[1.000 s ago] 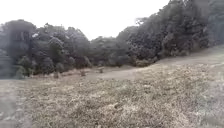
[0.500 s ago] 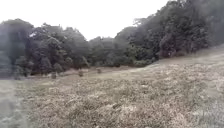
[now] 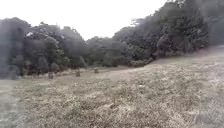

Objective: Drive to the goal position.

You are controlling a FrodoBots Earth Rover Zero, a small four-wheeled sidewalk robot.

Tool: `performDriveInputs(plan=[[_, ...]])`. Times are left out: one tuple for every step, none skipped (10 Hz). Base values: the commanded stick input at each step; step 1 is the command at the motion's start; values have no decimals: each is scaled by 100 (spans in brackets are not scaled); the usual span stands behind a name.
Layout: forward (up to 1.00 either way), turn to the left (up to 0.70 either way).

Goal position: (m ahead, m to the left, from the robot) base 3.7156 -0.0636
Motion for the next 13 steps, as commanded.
performDriveInputs(plan=[[0,0],[0,0],[0,0],[0,0],[0,0],[0,0],[0,0],[10,0],[28,0],[45,0],[45,0],[45,0],[45,0]])
